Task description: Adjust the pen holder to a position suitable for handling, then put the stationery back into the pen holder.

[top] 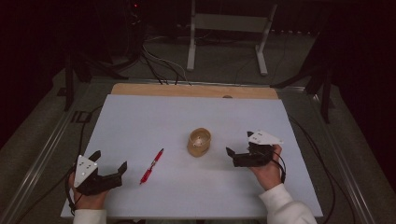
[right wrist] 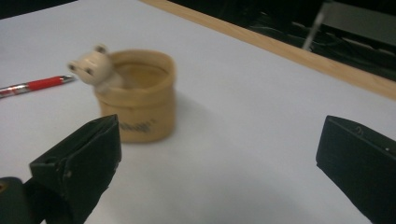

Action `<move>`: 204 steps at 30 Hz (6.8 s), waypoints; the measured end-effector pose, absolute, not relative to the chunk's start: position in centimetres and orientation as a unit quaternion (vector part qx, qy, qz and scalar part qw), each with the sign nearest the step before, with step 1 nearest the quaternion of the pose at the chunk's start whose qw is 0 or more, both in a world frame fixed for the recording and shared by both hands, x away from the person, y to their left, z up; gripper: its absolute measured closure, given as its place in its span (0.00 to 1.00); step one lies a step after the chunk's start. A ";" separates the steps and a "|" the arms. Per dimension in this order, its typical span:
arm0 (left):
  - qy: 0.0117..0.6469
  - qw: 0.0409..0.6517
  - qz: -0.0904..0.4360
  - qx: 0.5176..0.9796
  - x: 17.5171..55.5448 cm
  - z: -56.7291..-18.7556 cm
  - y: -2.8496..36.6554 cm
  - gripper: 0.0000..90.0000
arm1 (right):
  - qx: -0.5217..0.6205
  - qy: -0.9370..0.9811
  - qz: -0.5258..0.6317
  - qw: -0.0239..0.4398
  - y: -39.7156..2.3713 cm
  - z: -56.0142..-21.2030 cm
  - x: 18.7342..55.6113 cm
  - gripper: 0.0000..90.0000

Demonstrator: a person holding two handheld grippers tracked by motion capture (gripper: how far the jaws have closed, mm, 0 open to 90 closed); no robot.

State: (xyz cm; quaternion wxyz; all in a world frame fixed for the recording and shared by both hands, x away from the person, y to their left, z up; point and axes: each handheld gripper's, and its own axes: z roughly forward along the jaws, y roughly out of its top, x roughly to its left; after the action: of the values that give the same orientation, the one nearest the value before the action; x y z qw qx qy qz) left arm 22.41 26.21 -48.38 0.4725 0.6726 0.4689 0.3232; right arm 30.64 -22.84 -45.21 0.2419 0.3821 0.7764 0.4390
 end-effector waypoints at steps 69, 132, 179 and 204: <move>0.482 0.376 0.220 0.760 28.1 -48.2 19.6 0.05 | 0.455 0.710 0.479 0.245 -30.2 -49.7 25.7 0.00; 0.436 0.375 0.170 0.800 31.8 -46.1 15.5 0.90 | 0.449 0.708 0.486 0.247 -30.2 -49.6 25.5 0.01; 0.375 0.452 0.185 0.788 34.7 -42.6 13.0 0.90 | 0.446 0.708 0.487 0.252 -30.1 -49.6 25.5 0.00; 0.340 0.496 0.177 0.779 36.5 -40.8 10.4 0.90 | 0.445 0.706 0.490 0.250 -30.2 -49.7 25.6 0.00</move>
State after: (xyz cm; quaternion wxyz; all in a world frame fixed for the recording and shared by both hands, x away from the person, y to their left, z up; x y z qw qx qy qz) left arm 36.52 10.43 -40.75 0.4963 0.7791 0.3398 0.1770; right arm 25.56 -30.23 -49.68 0.2503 0.4453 0.7060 0.4905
